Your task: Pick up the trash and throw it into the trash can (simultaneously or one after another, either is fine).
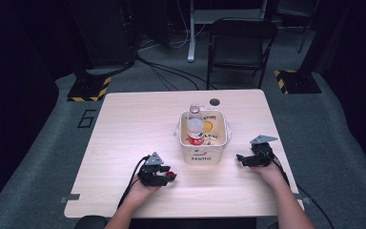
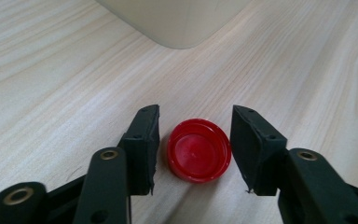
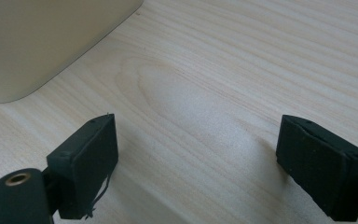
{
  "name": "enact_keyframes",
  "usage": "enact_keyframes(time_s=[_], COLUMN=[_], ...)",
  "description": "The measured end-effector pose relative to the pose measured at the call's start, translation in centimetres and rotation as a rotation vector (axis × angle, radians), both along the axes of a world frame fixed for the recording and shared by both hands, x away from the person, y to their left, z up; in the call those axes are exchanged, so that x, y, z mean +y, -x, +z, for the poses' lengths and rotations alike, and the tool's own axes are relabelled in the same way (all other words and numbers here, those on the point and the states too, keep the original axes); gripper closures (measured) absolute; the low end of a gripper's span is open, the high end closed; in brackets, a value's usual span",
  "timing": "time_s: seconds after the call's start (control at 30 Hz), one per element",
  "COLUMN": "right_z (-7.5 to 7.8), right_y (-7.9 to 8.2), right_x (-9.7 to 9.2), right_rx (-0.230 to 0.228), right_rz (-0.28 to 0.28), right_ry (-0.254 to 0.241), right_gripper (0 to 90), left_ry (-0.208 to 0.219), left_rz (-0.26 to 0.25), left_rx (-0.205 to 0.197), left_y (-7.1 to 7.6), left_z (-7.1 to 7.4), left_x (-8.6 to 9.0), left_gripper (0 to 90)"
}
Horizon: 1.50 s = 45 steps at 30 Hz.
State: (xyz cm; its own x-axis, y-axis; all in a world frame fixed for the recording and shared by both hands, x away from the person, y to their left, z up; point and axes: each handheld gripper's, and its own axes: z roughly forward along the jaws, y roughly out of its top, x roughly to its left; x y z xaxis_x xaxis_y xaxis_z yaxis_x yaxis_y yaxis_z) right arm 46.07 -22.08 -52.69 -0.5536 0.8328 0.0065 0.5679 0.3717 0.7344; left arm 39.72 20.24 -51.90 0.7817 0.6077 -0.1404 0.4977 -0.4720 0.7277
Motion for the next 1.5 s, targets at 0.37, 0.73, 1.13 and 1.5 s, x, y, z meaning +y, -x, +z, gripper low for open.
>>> enact_keyframes(time_s=[0.37,0.73,1.13,1.5], right_z=[0.0,0.0,0.0,0.0], right_y=[0.0,0.0,0.0,0.0], right_x=[0.0,0.0,0.0,0.0], right_rx=[0.001,0.000,0.003,0.003], right_rz=[0.001,0.001,-0.002,-0.002], right_ry=[0.000,0.000,-0.001,-0.001], right_gripper=[12.0,12.0,12.0,12.0], left_ry=[-0.008,0.018,0.058,0.082], left_rz=[0.002,-0.003,0.000,0.001], left_rx=[0.008,0.015,-0.001,-0.023], left_y=[0.0,0.1,0.2,0.2], left_z=[0.0,0.4,2.1,3.7], left_x=[-0.1,0.1,0.3,0.4], left_gripper=[57.7,57.8,57.9,58.2])
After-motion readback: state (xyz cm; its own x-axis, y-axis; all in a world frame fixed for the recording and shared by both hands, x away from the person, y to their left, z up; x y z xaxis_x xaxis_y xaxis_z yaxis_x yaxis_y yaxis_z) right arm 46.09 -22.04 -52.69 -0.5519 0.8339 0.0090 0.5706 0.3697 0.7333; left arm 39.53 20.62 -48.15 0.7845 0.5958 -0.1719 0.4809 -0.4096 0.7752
